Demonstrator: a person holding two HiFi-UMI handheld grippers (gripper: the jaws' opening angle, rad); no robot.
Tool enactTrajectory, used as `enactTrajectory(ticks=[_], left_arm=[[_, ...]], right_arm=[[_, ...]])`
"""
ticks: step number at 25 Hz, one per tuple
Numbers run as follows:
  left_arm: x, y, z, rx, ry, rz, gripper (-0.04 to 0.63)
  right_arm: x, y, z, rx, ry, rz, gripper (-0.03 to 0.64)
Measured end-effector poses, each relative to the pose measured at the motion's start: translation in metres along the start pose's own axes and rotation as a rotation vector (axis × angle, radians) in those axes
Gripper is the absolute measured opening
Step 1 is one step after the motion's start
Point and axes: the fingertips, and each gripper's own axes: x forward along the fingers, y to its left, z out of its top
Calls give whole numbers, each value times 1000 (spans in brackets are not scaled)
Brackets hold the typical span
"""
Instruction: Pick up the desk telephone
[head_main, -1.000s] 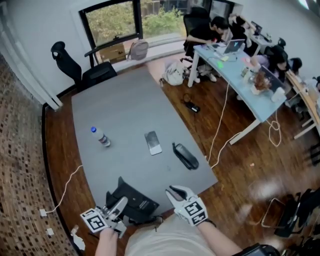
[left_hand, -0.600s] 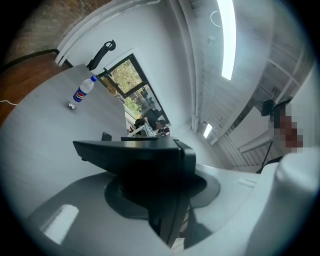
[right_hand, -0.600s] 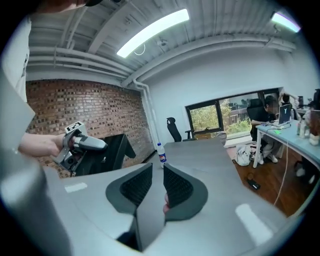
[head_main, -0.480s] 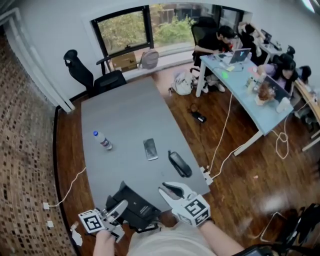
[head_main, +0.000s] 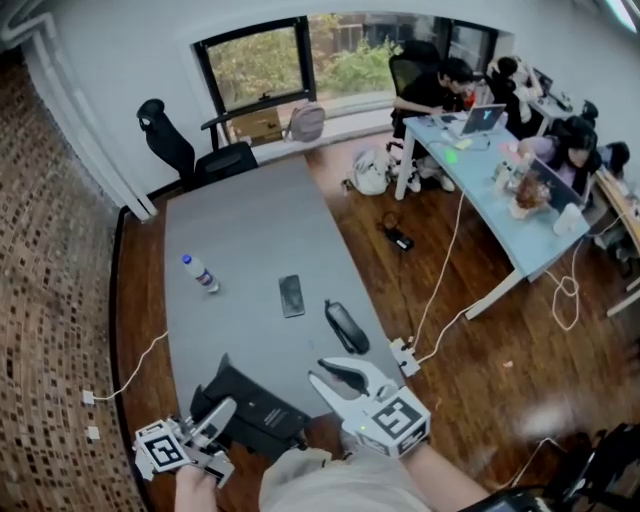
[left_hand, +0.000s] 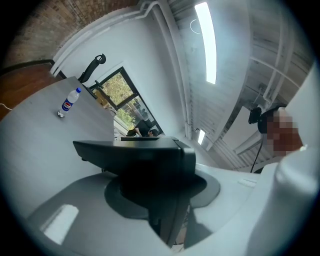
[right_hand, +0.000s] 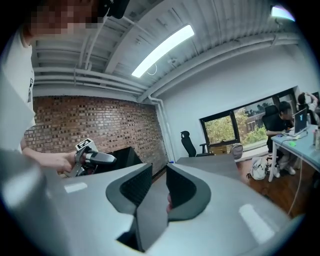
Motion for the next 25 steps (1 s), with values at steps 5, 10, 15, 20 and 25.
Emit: enactTrajectory(ticks=[5,10,15,20,25], left_arm=[[-19,-2,-7,-27,-68,7,169],[-38,-11,-15,-41,-119,31,169],[-35,-23,-25,-37,-130,22,169],[-30,-24,-28,-51,-124,6,169],[-22,-19,-33,-57,-75,-10,169]], right_arm=[[-3,3,-14,17,2,13,63],[0,11,-29,-20,34,36,63],[-12,11,-31,-32,37,38,63],[-7,12,-31,-52,55,29,63],[7,12,-39,-39,80,8,64]])
